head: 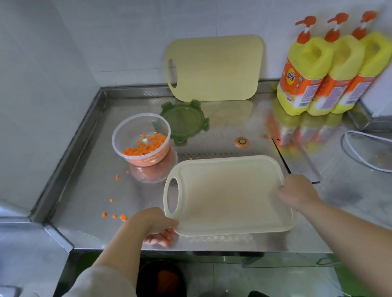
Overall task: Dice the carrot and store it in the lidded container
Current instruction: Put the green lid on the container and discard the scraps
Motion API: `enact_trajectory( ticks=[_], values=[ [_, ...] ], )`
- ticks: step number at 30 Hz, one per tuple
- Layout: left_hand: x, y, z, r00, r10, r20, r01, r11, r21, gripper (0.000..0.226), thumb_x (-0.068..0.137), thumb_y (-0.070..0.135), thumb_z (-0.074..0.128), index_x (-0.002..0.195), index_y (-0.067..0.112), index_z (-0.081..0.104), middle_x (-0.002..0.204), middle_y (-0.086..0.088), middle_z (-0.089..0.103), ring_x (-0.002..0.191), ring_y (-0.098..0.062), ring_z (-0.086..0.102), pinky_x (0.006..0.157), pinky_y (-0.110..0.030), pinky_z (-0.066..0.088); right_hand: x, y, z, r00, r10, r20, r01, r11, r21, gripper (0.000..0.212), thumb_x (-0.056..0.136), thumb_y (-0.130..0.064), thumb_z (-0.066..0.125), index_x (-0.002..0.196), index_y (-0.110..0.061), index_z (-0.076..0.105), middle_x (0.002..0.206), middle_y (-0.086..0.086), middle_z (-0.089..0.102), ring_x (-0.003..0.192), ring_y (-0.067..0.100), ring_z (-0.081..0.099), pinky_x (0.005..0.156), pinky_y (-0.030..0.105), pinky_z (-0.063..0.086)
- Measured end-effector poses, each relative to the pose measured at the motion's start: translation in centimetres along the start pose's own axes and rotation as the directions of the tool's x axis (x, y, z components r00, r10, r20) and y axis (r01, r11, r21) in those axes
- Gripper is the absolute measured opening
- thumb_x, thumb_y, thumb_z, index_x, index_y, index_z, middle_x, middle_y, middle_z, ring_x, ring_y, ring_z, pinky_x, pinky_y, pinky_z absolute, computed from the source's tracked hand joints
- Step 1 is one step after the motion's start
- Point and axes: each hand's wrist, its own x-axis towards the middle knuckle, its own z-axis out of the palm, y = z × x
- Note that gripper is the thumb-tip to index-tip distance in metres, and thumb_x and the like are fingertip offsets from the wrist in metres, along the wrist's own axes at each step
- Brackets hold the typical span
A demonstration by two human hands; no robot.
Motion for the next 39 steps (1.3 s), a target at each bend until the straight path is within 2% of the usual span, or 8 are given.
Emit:
enact_trajectory(
  ticks=[5,9,13,19,26,30,34,39],
  values=[
    [-0.3,0.9,-2.5,0.987,0.117,-0.114,-0.126,0.989,-0.079,0.025,0.095,0.024,0.051,0.076,0.009,0.059,0.058,-0.002,0.057,0.045,-0.011,0.048,0.047,-0.016,0.035,0.9,-4.0,-1.2,0.963,-0.267,-0.04,0.263,0.961,-0.084,0.038,0.077,0.006,0.045,0.051,-0.017,0.03,0.054,0.001,0.027,0.059,0.026,0.033,0.047,0.031,0.018],
    [0.4,0.6,-5.7,0.902,0.166,-0.398,-0.276,0.932,-0.237,0.017,0.09,0.008,0.045,0.078,0.01,0.056,0.065,-0.005,0.057,0.061,-0.02,0.051,0.058,-0.025,0.042,2.5,-10.1,-1.1,0.937,-0.348,-0.035,0.348,0.937,-0.003,0.022,0.083,-0.006,0.053,0.07,-0.007,0.071,0.061,0.0,0.057,0.071,0.03,0.06,0.054,0.029,0.04],
    [1.2,-0.2,-8.5,0.803,0.093,-0.588,-0.389,0.83,-0.4,0.018,0.089,0.006,0.049,0.098,0.02,0.054,0.081,-0.004,0.061,0.081,-0.026,0.061,0.074,-0.034,0.052,4.5,-15.9,-0.7,0.912,-0.41,0.03,0.411,0.909,-0.064,0.022,0.091,-0.021,0.051,0.091,-0.012,0.071,0.091,0.003,0.07,0.089,0.024,0.063,0.075,0.033,0.05],
    [3.3,0.1,-12.3,0.795,0.015,-0.606,-0.438,0.705,-0.557,0.009,0.093,0.024,0.054,0.086,0.025,0.049,0.077,-0.001,0.058,0.076,-0.026,0.061,0.081,-0.038,0.053,8.9,-23.2,3.0,0.823,-0.56,0.094,0.564,0.787,-0.25,0.03,0.093,-0.027,0.054,0.121,-0.019,0.058,0.123,0.007,0.057,0.114,0.027,0.054,0.093,0.04,0.047],
    [5.6,0.1,-14.2,0.82,0.019,-0.571,-0.41,0.717,-0.564,0.015,0.076,0.037,0.058,0.081,0.023,0.054,0.072,-0.003,0.064,0.08,-0.029,0.069,0.081,-0.043,0.054,10.7,-26.5,5.8,0.779,-0.622,0.076,0.587,0.682,-0.436,0.037,0.092,-0.029,0.051,0.125,-0.013,0.05,0.124,0.009,0.051,0.117,0.028,0.047,0.089,0.039,0.045],
    [6.1,0.5,-14.8,0.805,0.016,-0.593,-0.407,0.742,-0.533,0.012,0.085,0.021,0.057,0.094,0.025,0.05,0.082,-0.007,0.069,0.077,-0.028,0.07,0.077,-0.044,0.058,10.8,-26.8,5.0,0.74,-0.671,0.051,0.6,0.623,-0.501,0.033,0.092,-0.028,0.05,0.121,-0.011,0.049,0.12,0.009,0.055,0.113,0.028,0.05,0.085,0.035,0.043],
    [5.5,1.1,-15.3,0.826,0.049,-0.562,-0.415,0.728,-0.546,0.017,0.087,0.009,0.052,0.1,0.018,0.046,0.084,-0.011,0.069,0.062,-0.022,0.068,0.063,-0.033,0.055,11.0,-26.3,1.5,0.66,-0.722,-0.207,0.642,0.686,-0.343,0.021,0.09,-0.018,0.054,0.107,-0.007,0.059,0.107,0.012,0.061,0.101,0.031,0.053,0.082,0.037,0.042],
    [3.5,1.8,-15.5,0.879,0.161,-0.449,-0.436,0.652,-0.621,0.021,0.092,0.006,0.052,0.084,0.025,0.054,0.06,-0.002,0.065,0.05,-0.014,0.064,0.068,-0.032,0.055,8.8,-26.7,-6.5,0.636,-0.513,-0.576,0.672,0.735,0.088,0.021,0.096,-0.016,0.05,0.111,-0.001,0.054,0.1,0.014,0.061,0.092,0.029,0.056,0.078,0.035,0.043]
  ],
)
